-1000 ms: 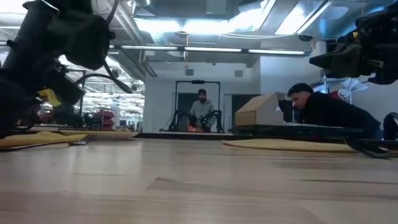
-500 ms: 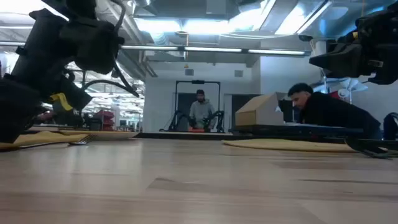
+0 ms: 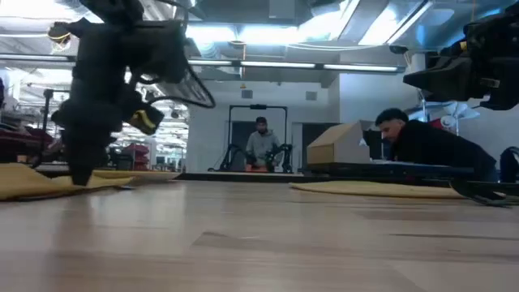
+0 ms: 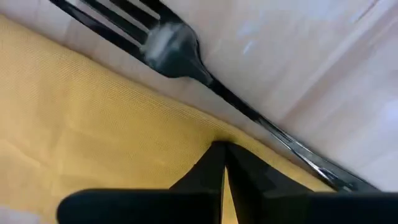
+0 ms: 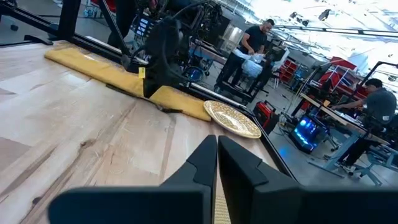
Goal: Set table place
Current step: Fold the yellow napkin
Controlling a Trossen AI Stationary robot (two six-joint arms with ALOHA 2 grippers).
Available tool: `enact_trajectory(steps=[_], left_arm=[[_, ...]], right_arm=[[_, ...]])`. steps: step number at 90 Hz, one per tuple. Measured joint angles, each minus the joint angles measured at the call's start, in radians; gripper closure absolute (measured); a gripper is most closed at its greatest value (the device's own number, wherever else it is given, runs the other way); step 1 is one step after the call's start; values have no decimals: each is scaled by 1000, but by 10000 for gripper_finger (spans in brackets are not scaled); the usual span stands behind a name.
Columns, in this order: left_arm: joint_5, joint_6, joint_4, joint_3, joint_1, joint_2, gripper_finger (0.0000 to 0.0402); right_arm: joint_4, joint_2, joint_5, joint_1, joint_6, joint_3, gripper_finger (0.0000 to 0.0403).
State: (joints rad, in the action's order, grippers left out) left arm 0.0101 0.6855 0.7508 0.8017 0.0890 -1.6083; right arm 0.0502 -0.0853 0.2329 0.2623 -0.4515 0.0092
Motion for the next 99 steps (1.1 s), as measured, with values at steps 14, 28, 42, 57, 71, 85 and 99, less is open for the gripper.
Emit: enact_trajectory(steps=[14, 28, 42, 57, 71, 85, 99], left_arm=[[1, -6, -59, 0, -10, 0, 402], [2, -21, -122, 1, -30, -15, 402], [0, -62, -195, 3, -49, -47, 402], [20, -123, -255, 39, -65, -52, 401], [119, -203, -114, 172, -66, -37, 401], [221, -252, 56, 241, -79, -35, 401], [239, -274, 83, 226, -139, -33, 401]], right_arm=[[0, 0, 0, 0, 0, 0, 398], [0, 0, 0, 0, 0, 0, 398], [0, 0, 0, 0, 0, 0, 398], [0, 0, 0, 0, 0, 0, 398], [0, 0, 0, 0, 0, 0, 398], [1, 0, 0, 0, 0, 0, 398], [5, 0, 0, 0, 0, 0, 398]])
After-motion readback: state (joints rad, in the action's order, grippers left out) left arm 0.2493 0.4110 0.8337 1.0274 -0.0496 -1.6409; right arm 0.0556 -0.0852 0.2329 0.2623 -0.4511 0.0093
